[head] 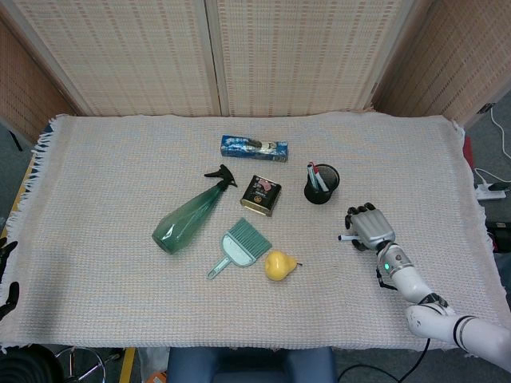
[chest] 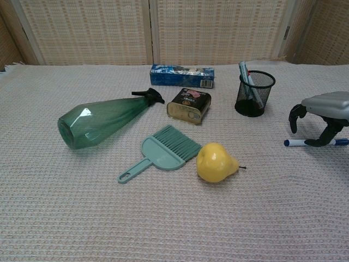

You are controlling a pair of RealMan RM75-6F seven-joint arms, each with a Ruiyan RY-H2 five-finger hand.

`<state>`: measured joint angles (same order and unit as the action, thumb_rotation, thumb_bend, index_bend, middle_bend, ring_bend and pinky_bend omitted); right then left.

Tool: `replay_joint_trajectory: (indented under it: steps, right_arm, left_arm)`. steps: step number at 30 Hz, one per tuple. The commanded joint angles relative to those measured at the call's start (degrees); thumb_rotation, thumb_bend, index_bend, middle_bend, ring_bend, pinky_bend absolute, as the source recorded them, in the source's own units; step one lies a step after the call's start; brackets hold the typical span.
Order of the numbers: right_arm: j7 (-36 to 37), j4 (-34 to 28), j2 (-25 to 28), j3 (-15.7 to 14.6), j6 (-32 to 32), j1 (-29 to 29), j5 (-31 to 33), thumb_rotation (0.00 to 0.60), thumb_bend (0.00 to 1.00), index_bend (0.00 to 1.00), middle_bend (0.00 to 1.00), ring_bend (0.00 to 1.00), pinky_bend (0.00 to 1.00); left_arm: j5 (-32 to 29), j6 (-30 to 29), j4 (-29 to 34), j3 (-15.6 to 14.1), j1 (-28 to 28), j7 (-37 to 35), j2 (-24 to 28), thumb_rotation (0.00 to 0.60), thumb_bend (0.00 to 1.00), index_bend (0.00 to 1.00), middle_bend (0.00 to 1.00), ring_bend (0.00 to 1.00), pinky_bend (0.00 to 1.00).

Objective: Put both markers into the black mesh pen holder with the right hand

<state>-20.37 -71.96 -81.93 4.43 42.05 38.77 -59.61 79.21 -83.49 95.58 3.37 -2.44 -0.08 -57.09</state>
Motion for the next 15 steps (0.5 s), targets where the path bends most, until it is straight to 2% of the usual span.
replay_joint_trajectory:
  steps: [1,15]
  right_arm:
    - [-0.5,0.8,-1.2,-0.2,-0.8,0.7,0.3,0.600,0.27,0.40,0.18,0.19,0.14]
    - [-1.4,1.3,-2.3,-0.9,-0.8,1.3,1.0,0.600,0.28,0.42,0.18,0.20,0.15]
  left_arm:
    - [-0.1,-0.1,0.0,0.1,0.1,-0.1,0.1,0.600,0.51,0.10,0.00,0.00,0.10]
    - [0.2,-0.3,0.0,0.0,0.1,-0.4,0.2,0.600,0.51,0.10,0.00,0.00,0.10]
